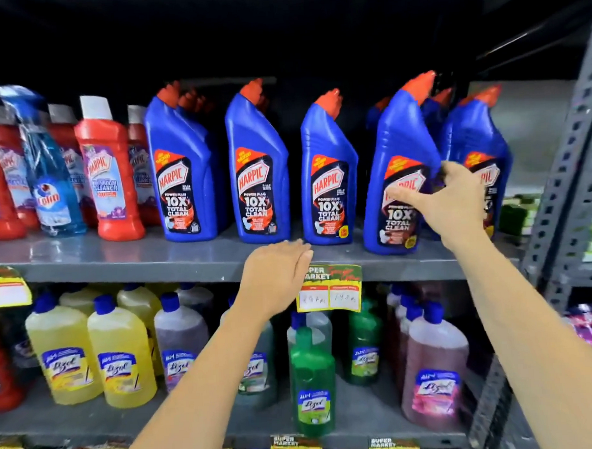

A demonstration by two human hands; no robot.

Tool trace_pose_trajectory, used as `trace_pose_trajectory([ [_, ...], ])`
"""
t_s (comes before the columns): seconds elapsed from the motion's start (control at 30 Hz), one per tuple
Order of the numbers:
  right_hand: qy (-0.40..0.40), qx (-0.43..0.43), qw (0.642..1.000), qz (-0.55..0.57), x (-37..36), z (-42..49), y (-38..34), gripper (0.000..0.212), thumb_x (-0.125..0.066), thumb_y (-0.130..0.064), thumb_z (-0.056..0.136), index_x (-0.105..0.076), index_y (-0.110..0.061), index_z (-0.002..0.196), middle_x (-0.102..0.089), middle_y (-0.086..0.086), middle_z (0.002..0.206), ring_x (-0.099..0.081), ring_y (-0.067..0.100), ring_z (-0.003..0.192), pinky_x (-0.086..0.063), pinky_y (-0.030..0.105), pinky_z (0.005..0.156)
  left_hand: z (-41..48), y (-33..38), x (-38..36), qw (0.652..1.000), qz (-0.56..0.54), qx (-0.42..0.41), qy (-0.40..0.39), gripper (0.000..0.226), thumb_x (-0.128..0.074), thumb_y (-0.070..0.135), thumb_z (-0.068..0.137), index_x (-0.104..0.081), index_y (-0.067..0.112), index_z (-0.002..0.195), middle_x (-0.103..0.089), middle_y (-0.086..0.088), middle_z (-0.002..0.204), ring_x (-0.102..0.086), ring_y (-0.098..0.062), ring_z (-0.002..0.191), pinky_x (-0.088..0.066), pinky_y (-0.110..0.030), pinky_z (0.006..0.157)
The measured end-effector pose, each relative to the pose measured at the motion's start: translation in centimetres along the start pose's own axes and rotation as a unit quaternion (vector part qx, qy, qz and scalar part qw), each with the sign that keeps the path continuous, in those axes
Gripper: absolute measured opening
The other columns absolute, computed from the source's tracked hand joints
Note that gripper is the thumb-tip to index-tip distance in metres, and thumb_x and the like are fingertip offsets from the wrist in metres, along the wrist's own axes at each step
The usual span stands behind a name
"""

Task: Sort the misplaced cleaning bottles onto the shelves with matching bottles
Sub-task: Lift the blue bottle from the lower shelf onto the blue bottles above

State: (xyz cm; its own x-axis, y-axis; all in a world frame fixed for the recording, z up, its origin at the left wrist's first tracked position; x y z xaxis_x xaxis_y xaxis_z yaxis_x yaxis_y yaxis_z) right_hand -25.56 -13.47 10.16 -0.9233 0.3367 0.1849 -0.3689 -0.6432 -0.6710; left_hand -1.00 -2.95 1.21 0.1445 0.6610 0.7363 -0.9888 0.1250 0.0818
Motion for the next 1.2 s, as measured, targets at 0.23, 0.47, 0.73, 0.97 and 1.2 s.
trace_pose_trajectory([
  [0.23, -0.053, -0.018, 0.997, -0.06, -1.1, 0.6, 0.1, 0.071, -0.082, -0.059, 0.058, -0.062, -0.011, 0.107, -0.07, 0.007, 0.108, -0.065, 0.027, 0.099, -0.053, 0.043, 0.084, 0.1, 0.1, -0.1, 1.0, 0.002, 0.007, 0.0, 0.04, -0.034, 0.033, 0.102, -0.064, 0.016, 0.123, -0.065, -0.007, 0.129, -0.058, -0.024, 0.121, -0.047, -0.041, 0.098],
  [0.47, -0.039, -0.065, 0.995, -0.061, -2.3, -3.0, -0.2, 0.129, -0.077, -0.07, 0.054, -0.014, -0.015, 0.153, -0.041, 0.01, 0.151, -0.045, 0.031, 0.134, -0.038, 0.051, 0.109, 0.0, 0.2, -0.2, 1.0, 0.01, 0.02, -0.007, 0.037, -0.037, 0.032, 0.103, -0.063, 0.017, 0.125, -0.063, -0.005, 0.131, -0.056, -0.025, 0.124, -0.045, -0.04, 0.099],
  [0.73, -0.074, -0.076, 0.981, -0.165, -4.6, -4.3, 1.7, 0.135, -0.082, -0.059, 0.061, 0.005, -0.016, 0.154, -0.032, 0.017, 0.151, -0.054, 0.043, 0.118, -0.049, 0.05, 0.085, 0.1, 0.2, -0.3, 1.0, 0.011, 0.026, -0.013, 0.038, -0.036, 0.033, 0.103, -0.061, 0.019, 0.127, -0.062, -0.005, 0.133, -0.054, -0.024, 0.126, -0.042, -0.039, 0.103],
  [0.97, -0.085, -0.093, 0.984, -0.128, -4.9, -2.4, 3.1, 0.132, -0.085, -0.052, 0.062, 0.002, -0.014, 0.154, -0.032, 0.017, 0.15, -0.049, 0.042, 0.125, -0.046, 0.053, 0.094, 0.1, 0.1, -0.3, 0.999, 0.011, 0.031, -0.016, 0.039, -0.035, 0.034, 0.103, -0.061, 0.019, 0.128, -0.061, -0.004, 0.134, -0.054, -0.023, 0.127, -0.04, -0.038, 0.103],
  [1.2, -0.06, -0.122, 0.977, -0.166, -5.3, -2.7, 3.3, 0.128, -0.083, -0.057, 0.061, -0.001, -0.019, 0.152, -0.041, 0.019, 0.143, -0.055, 0.043, 0.117, -0.049, 0.053, 0.084, 0.1, 0.2, -0.3, 0.999, 0.016, 0.031, -0.013, 0.039, -0.035, 0.034, 0.103, -0.061, 0.02, 0.128, -0.061, -0.002, 0.133, -0.054, -0.021, 0.126, -0.041, -0.037, 0.103],
])
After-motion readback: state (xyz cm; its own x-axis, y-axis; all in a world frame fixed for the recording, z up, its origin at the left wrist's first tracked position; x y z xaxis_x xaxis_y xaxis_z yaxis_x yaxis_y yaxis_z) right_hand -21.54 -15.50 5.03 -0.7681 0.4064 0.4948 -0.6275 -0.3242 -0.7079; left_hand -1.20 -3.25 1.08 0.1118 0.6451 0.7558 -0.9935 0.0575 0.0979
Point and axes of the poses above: each hand's wrist, its own z-axis towards the middle knuckle, its own x-axis out of the back of the hand, y = z × x, the point moved 1 cm from there along z, towards the middle knuckle
